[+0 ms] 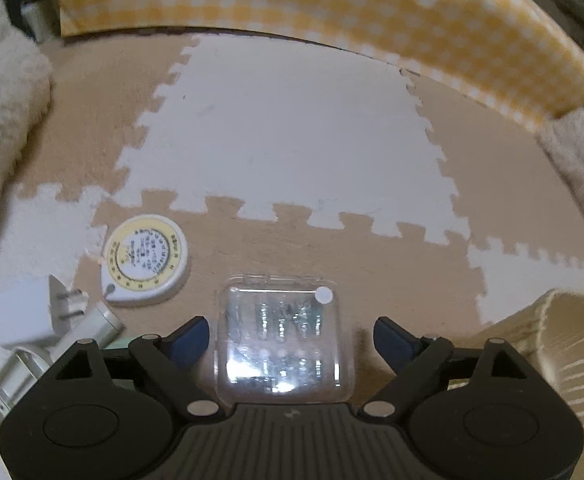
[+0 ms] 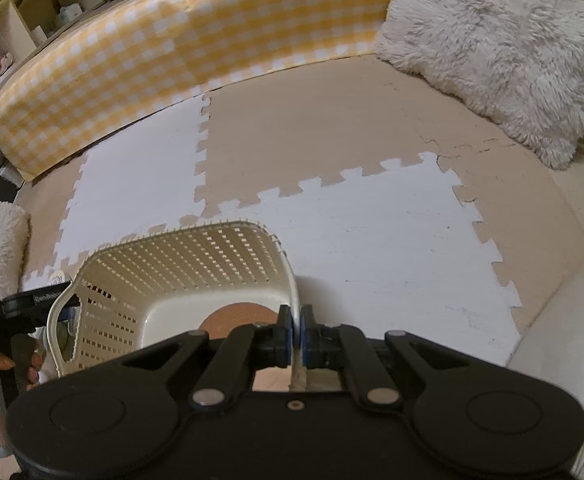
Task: Organize rigid objects
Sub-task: 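Lift the blister pack with the left tool over the basket and release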
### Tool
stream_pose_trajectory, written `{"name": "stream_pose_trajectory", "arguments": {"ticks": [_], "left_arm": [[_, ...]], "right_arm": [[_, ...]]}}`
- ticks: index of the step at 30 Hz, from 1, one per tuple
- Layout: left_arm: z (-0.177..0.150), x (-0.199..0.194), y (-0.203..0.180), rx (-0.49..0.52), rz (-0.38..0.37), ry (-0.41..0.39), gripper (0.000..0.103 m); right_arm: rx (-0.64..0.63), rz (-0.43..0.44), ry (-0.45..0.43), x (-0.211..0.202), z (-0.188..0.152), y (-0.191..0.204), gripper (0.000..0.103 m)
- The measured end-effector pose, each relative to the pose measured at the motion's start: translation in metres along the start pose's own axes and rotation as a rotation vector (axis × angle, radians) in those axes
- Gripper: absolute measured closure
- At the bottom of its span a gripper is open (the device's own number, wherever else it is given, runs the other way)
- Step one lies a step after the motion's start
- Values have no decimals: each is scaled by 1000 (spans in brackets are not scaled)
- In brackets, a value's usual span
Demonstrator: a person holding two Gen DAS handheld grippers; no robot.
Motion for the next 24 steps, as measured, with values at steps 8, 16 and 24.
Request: {"name": "stream_pose_trajectory", "arguments": {"ticks": [8,16,24], "left_arm": [[-1,-3,16,40,73,9,27],[-5,-6,18,68,78,14,29],[8,-35,23,-36,26,-59,29]], "right_arm": [[-1,0,0,1,0,1,98],[-18,-7,-6,1,0,2,98],[-32,-1,-14,1,1,4,98]]}}
Point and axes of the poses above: each gripper's, at about its wrist camera, not at the fingertips, and x roughly the way its jaws point, y to its left, z to its top, the point moved 7 cm from there along x, roughly the way its jaws point, and after that the axes turned 1 degree about -x, right-handed, at the moved point
